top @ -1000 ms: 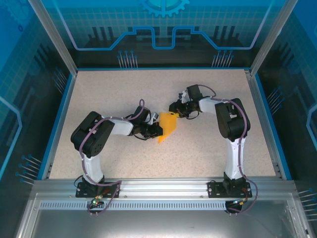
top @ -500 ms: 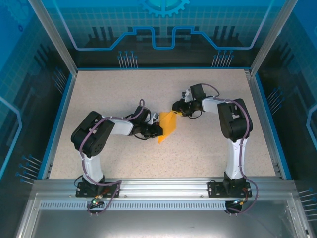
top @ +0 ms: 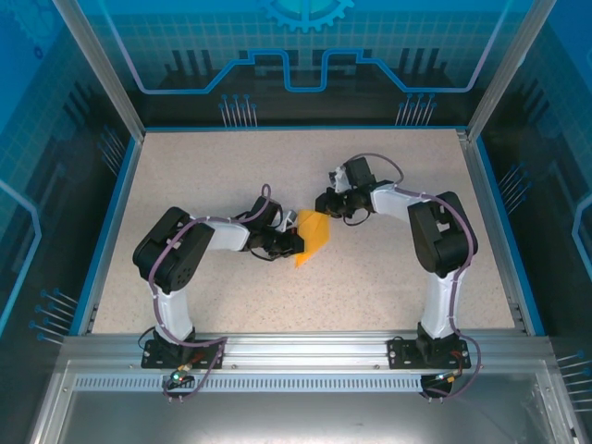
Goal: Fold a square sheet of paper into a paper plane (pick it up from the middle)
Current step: Fourth fold the wing at the center of the table.
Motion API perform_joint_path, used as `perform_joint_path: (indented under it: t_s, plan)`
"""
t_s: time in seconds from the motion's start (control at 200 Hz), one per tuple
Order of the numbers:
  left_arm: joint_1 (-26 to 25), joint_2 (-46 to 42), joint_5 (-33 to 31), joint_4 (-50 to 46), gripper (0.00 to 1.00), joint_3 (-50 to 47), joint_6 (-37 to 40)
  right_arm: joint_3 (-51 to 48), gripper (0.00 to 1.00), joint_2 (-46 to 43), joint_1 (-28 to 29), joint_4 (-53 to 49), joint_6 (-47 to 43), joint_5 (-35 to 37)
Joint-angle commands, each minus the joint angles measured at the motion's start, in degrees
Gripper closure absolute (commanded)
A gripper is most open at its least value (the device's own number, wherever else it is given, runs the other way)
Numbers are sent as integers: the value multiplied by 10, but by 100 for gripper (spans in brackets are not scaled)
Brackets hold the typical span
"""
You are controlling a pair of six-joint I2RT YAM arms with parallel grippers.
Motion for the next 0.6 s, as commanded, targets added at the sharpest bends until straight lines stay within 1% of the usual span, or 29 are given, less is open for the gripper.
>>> perform_joint_path:
  t_s: [0.0,0.175,0.445,0.595]
  plan:
    - [-3,53,-58,-133,100,-30,29,-5,88,27,2,-6,5,2]
    - [-3,53,-55,-133,100,-33,30,6,90,58,-10,-4,9,15]
    - [-4,58,-56,-127,100,-47,34,29,89,84,-31,-9,28,31]
    - [-4,58,-56,-127,100,-49,35,53,88,89,-33,-36,39,50]
